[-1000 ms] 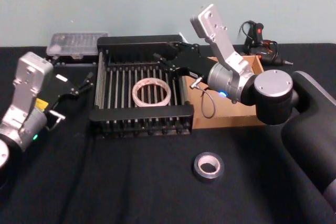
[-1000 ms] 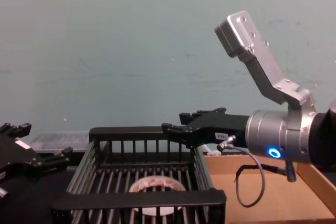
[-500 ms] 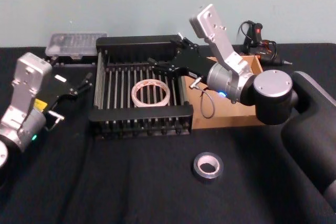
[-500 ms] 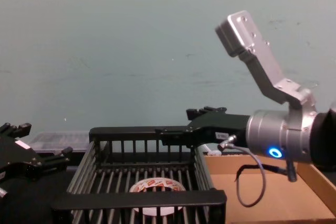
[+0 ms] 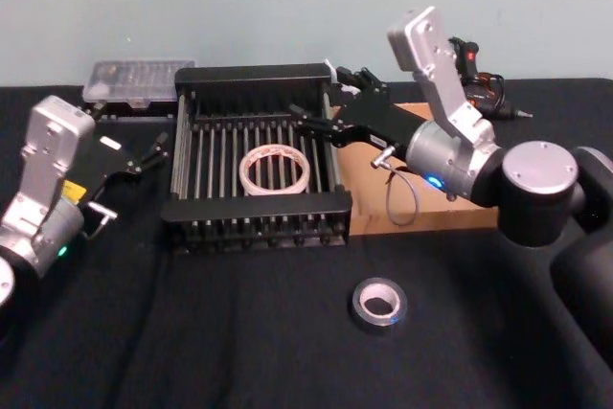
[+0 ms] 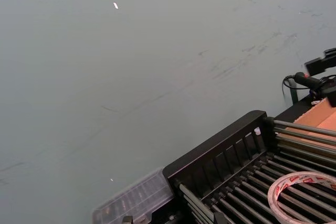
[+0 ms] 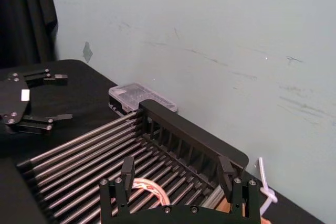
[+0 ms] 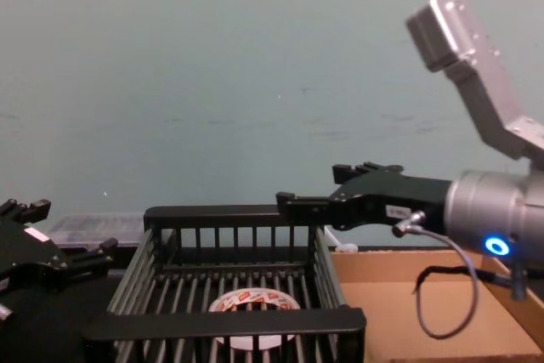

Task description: Pick up the white tape and place it into the black box , Pick up the silver tape and place it into the brown box.

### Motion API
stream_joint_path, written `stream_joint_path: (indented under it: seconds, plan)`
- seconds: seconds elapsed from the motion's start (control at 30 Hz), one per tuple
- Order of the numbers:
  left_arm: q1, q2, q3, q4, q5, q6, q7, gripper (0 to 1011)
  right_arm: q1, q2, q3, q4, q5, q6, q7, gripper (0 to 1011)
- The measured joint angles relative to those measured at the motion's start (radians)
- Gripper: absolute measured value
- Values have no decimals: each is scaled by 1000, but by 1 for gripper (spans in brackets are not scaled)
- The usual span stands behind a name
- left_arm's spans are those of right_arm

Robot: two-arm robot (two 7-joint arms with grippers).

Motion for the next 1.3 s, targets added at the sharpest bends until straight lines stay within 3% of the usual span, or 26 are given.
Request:
stream_joint_path:
  seconds: [0.57,1.3]
  plan:
    - [0,0,0,0,0,0,0,1001,-192,126,62,-262,72,65,-38,1002]
    - [0,0,0,0,0,0,0,1001,-357,253,102,-442,101,87,-29,1002]
